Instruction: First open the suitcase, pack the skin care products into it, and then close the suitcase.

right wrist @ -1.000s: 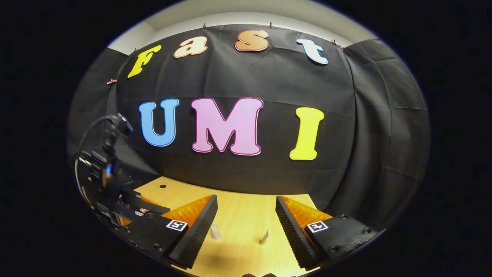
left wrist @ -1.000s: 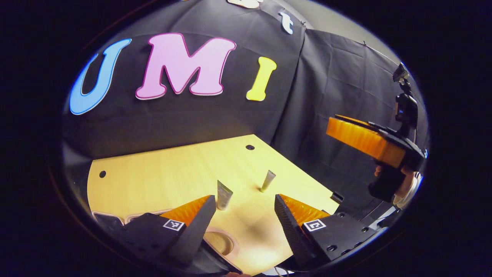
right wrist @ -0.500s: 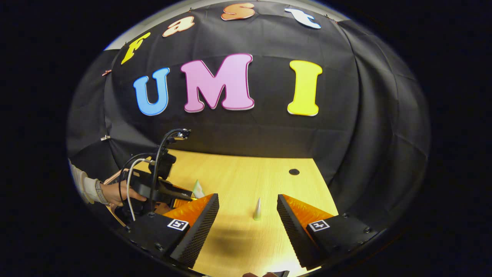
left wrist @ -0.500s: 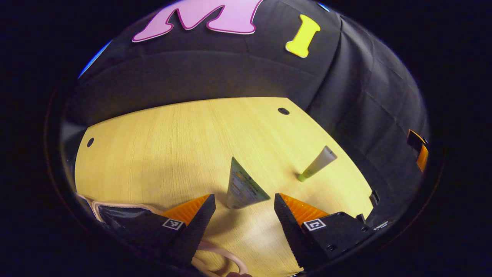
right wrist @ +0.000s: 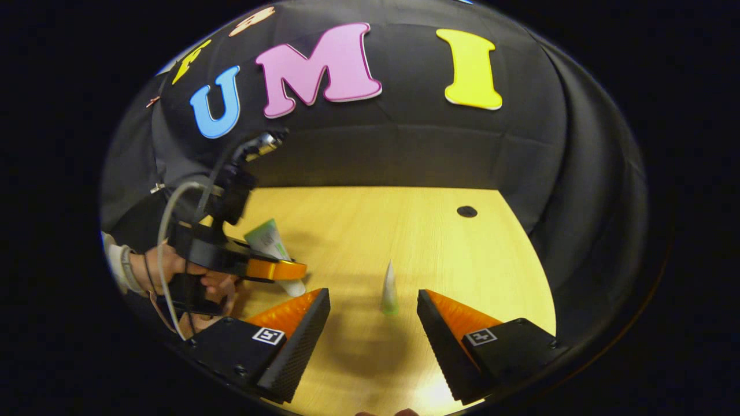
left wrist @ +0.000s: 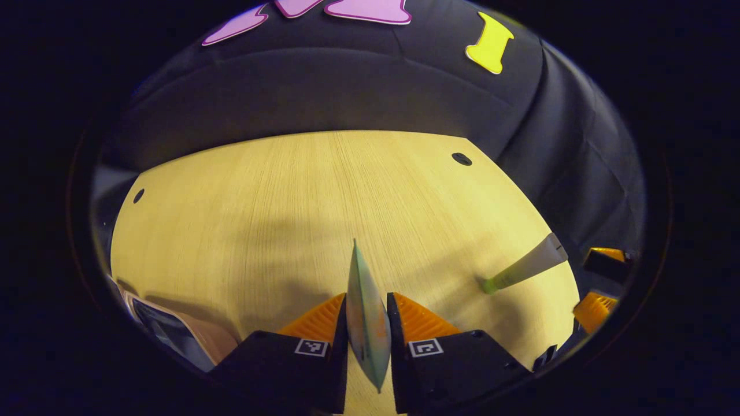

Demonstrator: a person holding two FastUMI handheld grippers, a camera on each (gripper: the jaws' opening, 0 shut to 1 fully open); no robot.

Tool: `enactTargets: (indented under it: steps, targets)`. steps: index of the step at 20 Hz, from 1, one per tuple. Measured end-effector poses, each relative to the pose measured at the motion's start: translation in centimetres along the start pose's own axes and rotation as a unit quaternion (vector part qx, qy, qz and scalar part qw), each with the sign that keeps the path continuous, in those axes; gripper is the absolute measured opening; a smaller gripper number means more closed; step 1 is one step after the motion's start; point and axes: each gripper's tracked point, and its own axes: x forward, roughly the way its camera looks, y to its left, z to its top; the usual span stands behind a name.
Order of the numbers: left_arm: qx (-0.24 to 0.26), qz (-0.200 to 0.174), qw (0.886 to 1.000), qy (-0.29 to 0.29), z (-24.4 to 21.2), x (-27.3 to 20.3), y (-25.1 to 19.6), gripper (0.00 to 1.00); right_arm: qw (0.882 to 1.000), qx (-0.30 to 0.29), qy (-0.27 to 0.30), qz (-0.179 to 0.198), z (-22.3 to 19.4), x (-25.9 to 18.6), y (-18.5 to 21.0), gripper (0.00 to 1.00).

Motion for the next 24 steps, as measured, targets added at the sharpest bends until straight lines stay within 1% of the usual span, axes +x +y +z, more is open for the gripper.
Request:
enactTargets:
  steps: [1, 2, 3, 4, 5, 6, 7, 8, 9, 10, 11, 12, 13, 14, 15, 16, 17, 18, 19, 20, 22, 23, 24]
  targets:
    - [0.0, 0.001, 1.0, -0.001, 0.0, -0.6, -0.2, 0.36, 1.0, 0.002, 0.011, 0.003, -0.8, 1.1, -0.3, 0.97]
    - [0.0, 0.001, 1.0, -0.003, -0.1, -1.9, -0.3, 0.39, 1.0, 0.006, 0.021, 0.003, -1.3, 2.2, -0.8, 0.92]
    - [0.0, 0.002, 1.0, -0.009, 0.0, -3.1, -0.4, 0.36, 1.0, 0.008, 0.028, 0.005, -1.9, 3.6, -1.1, 0.97]
    - [-0.001, 0.001, 1.0, -0.015, 0.1, -4.2, -0.5, 0.36, 0.999, 0.01, 0.03, 0.005, -2.1, 4.7, -1.4, 0.96]
    - [-0.006, -0.002, 1.0, -0.018, 0.2, -5.3, -0.7, 0.36, 0.999, 0.01, 0.033, -0.003, -2.4, 5.8, -1.9, 0.95]
    - [-0.011, -0.005, 1.0, -0.022, 0.2, -6.6, -0.9, 0.39, 0.999, 0.01, 0.031, -0.012, -2.6, 6.8, -2.3, 0.92]
    - [-0.017, -0.006, 0.999, -0.026, 0.2, -7.8, -1.0, 0.36, 0.999, 0.016, 0.032, -0.014, -2.9, 8.1, -2.5, 0.91]
    - [-0.025, -0.004, 0.999, -0.027, 0.0, -8.9, -1.0, 0.39, 0.999, 0.028, 0.046, -0.007, -3.6, 9.0, -2.1, 0.85]
    - [-0.032, -0.003, 0.999, -0.028, -0.3, -10.1, -0.9, 0.36, 0.997, 0.032, 0.065, -0.014, -4.4, 9.4, -2.3, 0.72]
    - [-0.039, -0.002, 0.999, -0.026, -0.9, -11.5, -0.2, 0.36, 0.997, 0.043, 0.055, -0.014, -3.9, 9.4, -2.3, 0.54]
    - [-0.046, 0.003, 0.999, -0.022, -1.5, -12.9, 0.7, 0.36, 0.997, 0.049, 0.06, -0.003, -3.9, 9.3, -1.4, 0.36]
    - [-0.051, 0.011, 0.999, -0.017, -2.0, -14.4, 1.8, 0.34, 0.997, 0.052, 0.063, 0.0, -3.8, 8.7, -1.0, 0.31]
    - [-0.054, 0.02, 0.998, -0.013, -2.4, -15.5, 3.0, 0.39, 0.997, 0.049, 0.064, 0.004, -3.7, 8.1, -0.5, 0.31]
    - [-0.054, 0.034, 0.998, -0.006, -3.1, -16.7, 4.6, 0.37, 0.997, 0.044, 0.059, 0.012, -3.3, 7.2, 0.5, 0.29]
    - [-0.053, 0.052, 0.997, 0.005, -4.0, -17.9, 6.5, 0.36, 0.998, 0.036, 0.053, 0.018, -2.7, 6.4, 1.4, 0.29]
    - [-0.052, 0.077, 0.995, 0.026, -5.5, -18.8, 8.9, 0.36, 0.998, 0.033, 0.045, 0.026, -2.1, 5.4, 2.5, 0.29]
    - [-0.051, 0.108, 0.991, 0.057, -7.4, -19.6, 11.4, 0.36, 0.998, 0.033, 0.039, 0.04, -1.5, 4.4, 4.1, 0.29]
    - [-0.052, 0.133, 0.987, 0.08, -9.1, -20.1, 13.7, 0.39, 0.997, 0.033, 0.033, 0.053, -1.0, 3.3, 5.9, 0.29]
    - [-0.062, 0.147, 0.981, 0.107, -10.9, -20.5, 15.6, 0.39, 0.997, 0.033, 0.032, 0.066, -0.7, 2.6, 7.5, 0.29]
    - [-0.073, 0.148, 0.978, 0.13, -12.2, -20.8, 16.5, 0.36, 0.996, 0.033, 0.03, 0.082, -0.3, 1.7, 9.5, 0.29]
    - [-0.09, 0.143, 0.97, 0.175, -15.3, -20.4, 18.0, 0.36, 0.993, 0.028, 0.024, 0.109, 0.4, -0.1, 13.3, 0.28]
    - [-0.103, 0.149, 0.964, 0.194, -17.0, -20.3, 19.1, 0.36, 0.992, 0.022, 0.02, 0.12, 0.7, -0.7, 15.1, 0.24]
    - [-0.113, 0.149, 0.96, 0.208, -18.5, -19.8, 19.7, 0.36, 0.992, 0.011, 0.018, 0.128, 0.6, -1.4, 16.8, 0.28]
